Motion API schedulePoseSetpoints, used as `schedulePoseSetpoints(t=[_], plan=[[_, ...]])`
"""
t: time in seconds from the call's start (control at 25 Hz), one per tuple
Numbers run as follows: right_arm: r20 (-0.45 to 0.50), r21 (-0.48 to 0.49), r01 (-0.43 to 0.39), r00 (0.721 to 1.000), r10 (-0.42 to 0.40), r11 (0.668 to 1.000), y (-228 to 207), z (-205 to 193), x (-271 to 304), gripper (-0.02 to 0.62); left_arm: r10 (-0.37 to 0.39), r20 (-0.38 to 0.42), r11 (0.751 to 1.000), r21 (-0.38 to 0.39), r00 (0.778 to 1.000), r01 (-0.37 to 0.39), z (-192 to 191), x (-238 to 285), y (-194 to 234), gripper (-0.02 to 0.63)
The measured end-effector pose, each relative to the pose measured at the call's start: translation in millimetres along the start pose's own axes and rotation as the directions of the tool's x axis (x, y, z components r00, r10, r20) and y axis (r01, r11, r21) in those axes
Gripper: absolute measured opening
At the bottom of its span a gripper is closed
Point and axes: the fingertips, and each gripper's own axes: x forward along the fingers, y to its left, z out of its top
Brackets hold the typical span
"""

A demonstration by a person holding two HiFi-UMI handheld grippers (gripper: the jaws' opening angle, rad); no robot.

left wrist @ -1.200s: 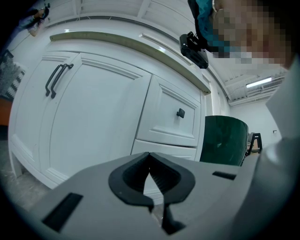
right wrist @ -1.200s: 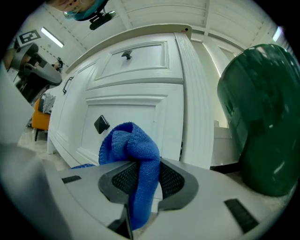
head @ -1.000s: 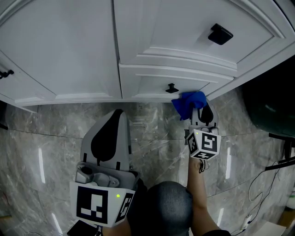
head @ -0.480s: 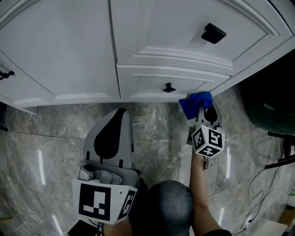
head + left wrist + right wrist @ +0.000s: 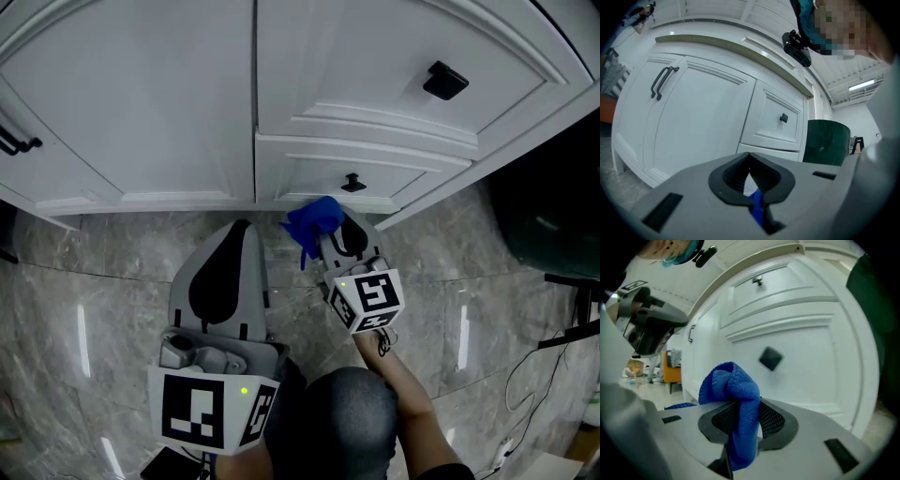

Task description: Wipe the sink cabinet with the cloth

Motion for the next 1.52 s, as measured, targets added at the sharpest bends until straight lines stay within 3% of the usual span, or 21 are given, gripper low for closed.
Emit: schedulePoseSetpoints(t=[0.12,0.24,1.52], plan=[[-0.055,-0.036,-0.148,0.988,0.146,0.988,50.5,-13.6,26.6,0.115,0.012,0.01,1.0,-0.01,1.0,-0.012,3.3,-3.8,5.5,0.0],[-0.111,-0.027,-0.183,0.978,0.179,0.983,68.6,-29.2,43.8,0.115,0.019,0.021,1.0,-0.022,1.0,-0.019,6.6,-7.7,10.4,0.0],[-0.055,-0.034,-0.063,0.997,0.061,0.997,39.4,-35.9,44.3,0.114,0.006,0.01,1.0,-0.024,1.0,-0.005,3.5,-6.8,10.2,0.0]])
